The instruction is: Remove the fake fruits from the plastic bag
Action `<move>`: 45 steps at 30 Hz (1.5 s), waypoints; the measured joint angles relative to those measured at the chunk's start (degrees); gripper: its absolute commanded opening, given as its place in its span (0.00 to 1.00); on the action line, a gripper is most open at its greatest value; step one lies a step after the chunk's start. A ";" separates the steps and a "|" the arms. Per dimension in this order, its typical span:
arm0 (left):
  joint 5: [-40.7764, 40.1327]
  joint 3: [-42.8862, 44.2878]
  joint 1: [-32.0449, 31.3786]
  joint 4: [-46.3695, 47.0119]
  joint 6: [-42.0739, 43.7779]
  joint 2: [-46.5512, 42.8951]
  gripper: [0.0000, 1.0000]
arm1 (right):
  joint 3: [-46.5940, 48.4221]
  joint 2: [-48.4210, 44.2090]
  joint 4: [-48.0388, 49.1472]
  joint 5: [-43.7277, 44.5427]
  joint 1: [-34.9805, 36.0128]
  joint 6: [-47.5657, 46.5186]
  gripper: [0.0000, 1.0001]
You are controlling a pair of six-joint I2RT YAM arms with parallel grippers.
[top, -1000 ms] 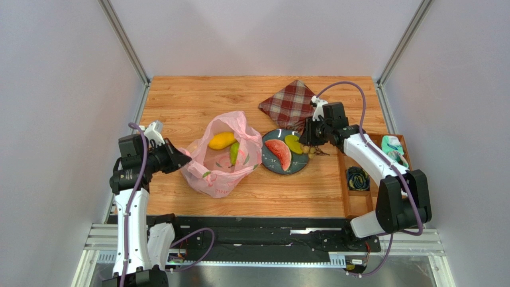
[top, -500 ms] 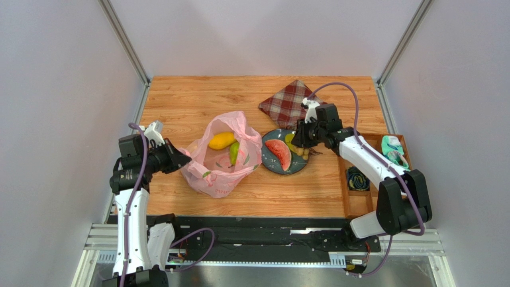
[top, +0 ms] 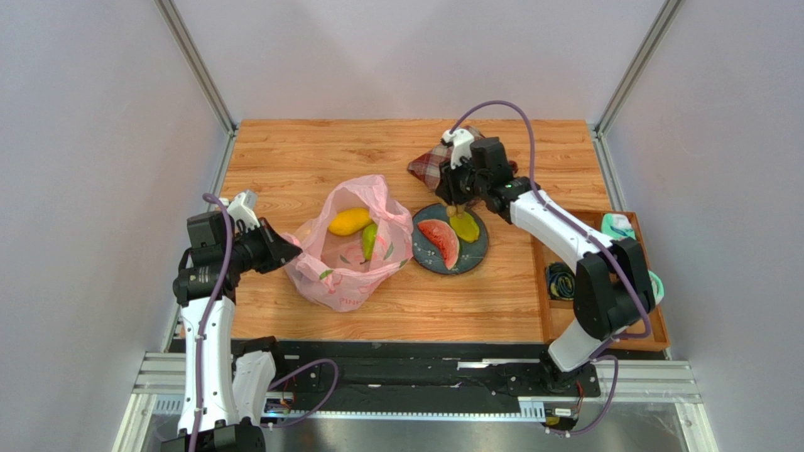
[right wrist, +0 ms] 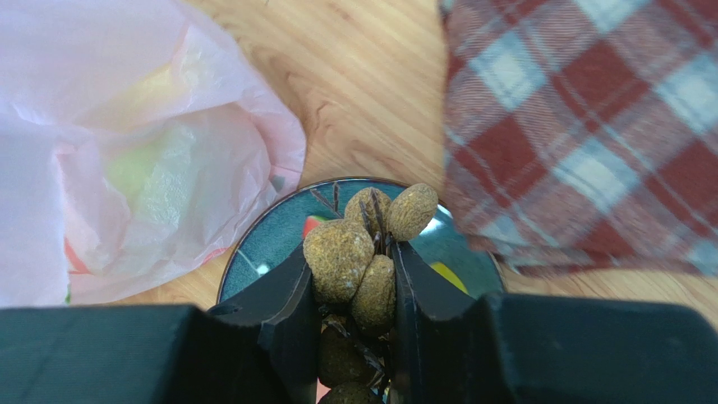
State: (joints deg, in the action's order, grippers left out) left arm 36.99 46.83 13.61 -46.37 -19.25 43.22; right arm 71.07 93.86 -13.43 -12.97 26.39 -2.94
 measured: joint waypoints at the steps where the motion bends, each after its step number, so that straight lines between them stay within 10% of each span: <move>1: 0.00 0.00 0.00 0.00 0.00 0.00 0.00 | 0.28 1.36 0.24 0.13 0.87 -0.79 0.00; 31: 0.00 -0.02 0.46 0.00 -0.02 0.00 0.00 | 1.88 12.94 4.52 0.94 10.29 -15.13 0.10; 43: 0.00 -0.09 0.46 0.04 -0.02 0.00 0.00 | 0.96 13.00 4.28 0.98 11.15 -14.93 0.48; 45: 0.00 -0.09 0.46 0.07 -0.02 0.00 0.00 | 0.96 13.00 4.31 0.94 11.15 -14.91 0.71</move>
State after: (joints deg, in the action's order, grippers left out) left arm 36.99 46.74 14.06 -46.30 -19.27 43.22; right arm 72.03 106.87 -9.13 -12.03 37.54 -17.85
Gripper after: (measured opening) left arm 0.007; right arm 0.462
